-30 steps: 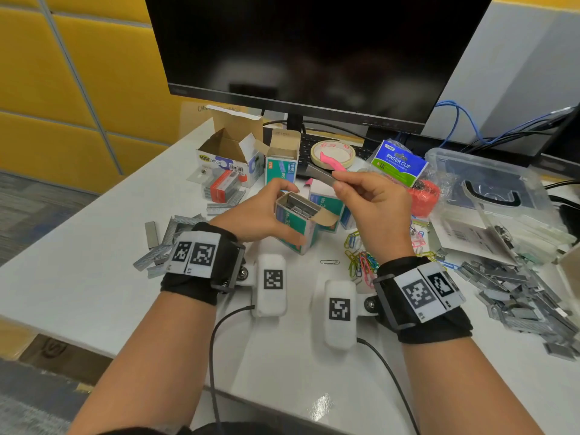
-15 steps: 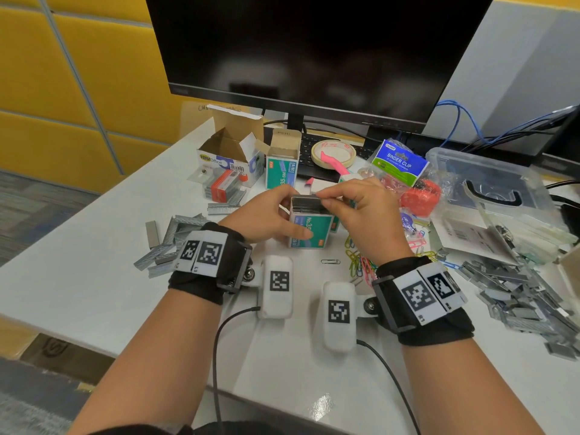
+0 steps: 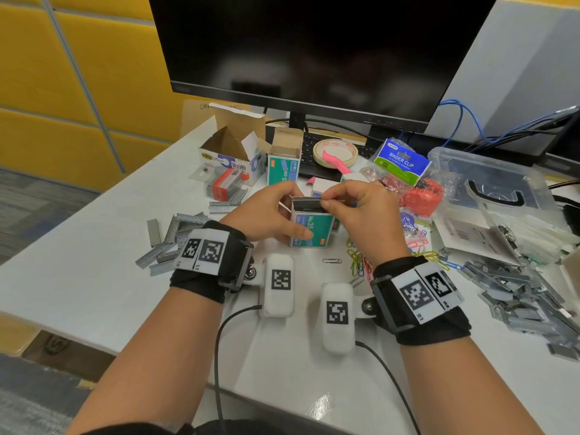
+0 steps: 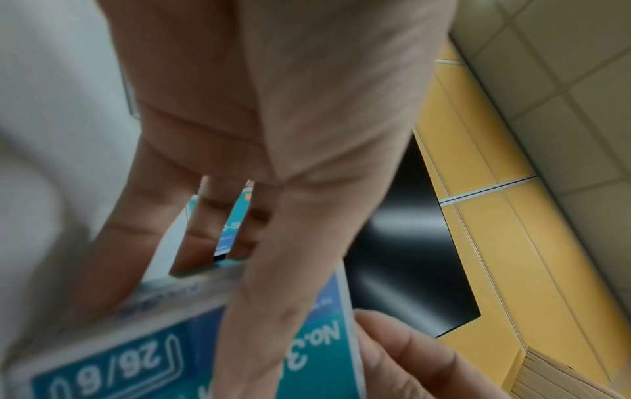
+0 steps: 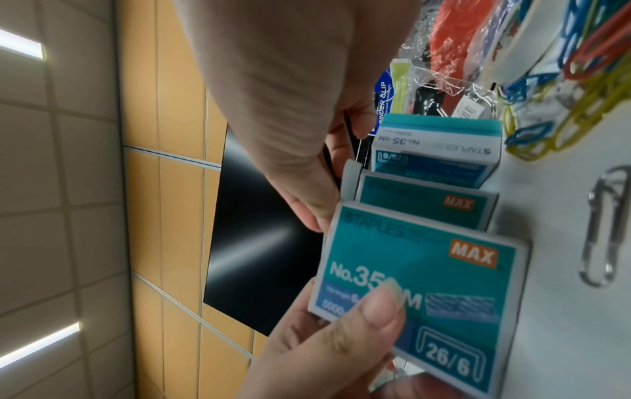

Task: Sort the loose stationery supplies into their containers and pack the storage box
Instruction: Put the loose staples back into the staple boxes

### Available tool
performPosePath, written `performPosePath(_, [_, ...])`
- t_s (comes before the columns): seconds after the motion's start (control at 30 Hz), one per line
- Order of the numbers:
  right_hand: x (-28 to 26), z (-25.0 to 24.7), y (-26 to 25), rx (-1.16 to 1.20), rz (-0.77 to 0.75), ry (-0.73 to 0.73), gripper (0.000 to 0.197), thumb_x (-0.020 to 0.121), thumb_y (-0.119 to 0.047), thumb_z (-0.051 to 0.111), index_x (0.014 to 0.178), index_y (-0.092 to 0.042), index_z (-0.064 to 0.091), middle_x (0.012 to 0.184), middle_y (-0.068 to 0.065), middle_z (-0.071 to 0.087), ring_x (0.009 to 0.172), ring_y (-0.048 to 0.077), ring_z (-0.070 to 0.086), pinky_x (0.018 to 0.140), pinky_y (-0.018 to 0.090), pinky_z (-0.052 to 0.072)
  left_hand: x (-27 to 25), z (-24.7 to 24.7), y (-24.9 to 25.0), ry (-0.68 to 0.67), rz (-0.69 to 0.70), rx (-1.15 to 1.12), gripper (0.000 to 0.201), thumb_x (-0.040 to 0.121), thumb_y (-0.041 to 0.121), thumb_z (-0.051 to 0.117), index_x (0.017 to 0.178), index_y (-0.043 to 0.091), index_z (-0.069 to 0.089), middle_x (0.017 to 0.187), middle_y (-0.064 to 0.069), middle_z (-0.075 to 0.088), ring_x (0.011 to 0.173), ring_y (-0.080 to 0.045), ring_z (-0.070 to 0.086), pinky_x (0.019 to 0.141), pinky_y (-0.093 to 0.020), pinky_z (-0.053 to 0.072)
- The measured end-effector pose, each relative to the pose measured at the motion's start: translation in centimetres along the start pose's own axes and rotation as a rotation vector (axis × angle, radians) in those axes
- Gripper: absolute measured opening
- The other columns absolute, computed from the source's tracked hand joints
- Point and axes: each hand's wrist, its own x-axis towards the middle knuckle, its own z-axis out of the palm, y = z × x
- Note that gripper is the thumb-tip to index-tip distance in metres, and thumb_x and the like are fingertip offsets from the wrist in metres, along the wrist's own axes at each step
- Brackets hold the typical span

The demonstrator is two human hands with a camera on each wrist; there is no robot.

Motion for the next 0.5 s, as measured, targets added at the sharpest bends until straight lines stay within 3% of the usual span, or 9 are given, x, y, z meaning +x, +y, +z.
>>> performPosePath(0.07, [0.06,0.13,0.1,-0.006,0.016,0.003,0.012,0.082,-0.016,0.068,0.081,-0.027,0.071,0.079,-0.003,0.07,0.094,0.024,0.06,0.079,0.046,0.051,0.09,-0.01,-0.01,0.009,0.006,0.017,0.037,0.071,0.012,0.08,0.088,0.022,0.049,0.098,-0.003,0.062,0.082,-0.009,0.064,0.063,-0.022,0.057])
performPosePath(0.2, [0.1,0.11,0.12,-0.018,0.035,-0.006,0.012,0.082,-0.018,0.068,0.082,-0.029,0.072,0.081,-0.003,0.07,0.097,0.027,0.058,0.081,0.048,0.05,0.04,0.0,0.05,0.003,0.009,0.03,0.035,0.071,0.016,0.079,0.089,0.021,0.05,0.099,-0.003,0.062,0.084,-0.012,0.065,0.065,-0.025,0.059])
performPosePath(0.33, [0.03,-0.04,-0.01,-0.015,0.012,0.009,0.011,0.082,-0.017,0.067,0.085,-0.025,0.074,0.079,-0.002,0.071,0.095,0.029,0.059,0.081,0.049,0.049,-0.24,0.09,0.54,0.021,-0.047,-0.108,0.032,0.078,0.047,0.063,0.095,0.02,0.057,0.106,-0.006,0.063,0.098,-0.018,0.063,0.073,-0.043,0.059])
performPosePath(0.4, [0.0,-0.01,-0.05,-0.022,0.015,0.01,0.011,0.082,-0.017,0.067,0.086,-0.024,0.075,0.08,0.0,0.07,0.096,0.029,0.058,0.081,0.049,0.049,-0.14,0.09,0.79,0.05,-0.107,-0.19,0.028,0.091,0.042,0.052,0.101,0.016,0.057,0.106,-0.008,0.063,0.1,-0.021,0.062,0.075,-0.044,0.058])
performPosePath(0.5, [0.0,-0.03,-0.07,-0.032,0.009,0.007,0.012,0.083,-0.016,0.066,0.088,-0.021,0.075,0.08,-0.001,0.07,0.097,0.028,0.058,0.082,0.047,0.049,-0.02,0.16,0.87,0.1,-0.083,-0.16,0.015,0.095,0.025,0.051,0.089,0.013,0.057,0.098,-0.008,0.065,0.095,-0.022,0.064,0.069,-0.042,0.059])
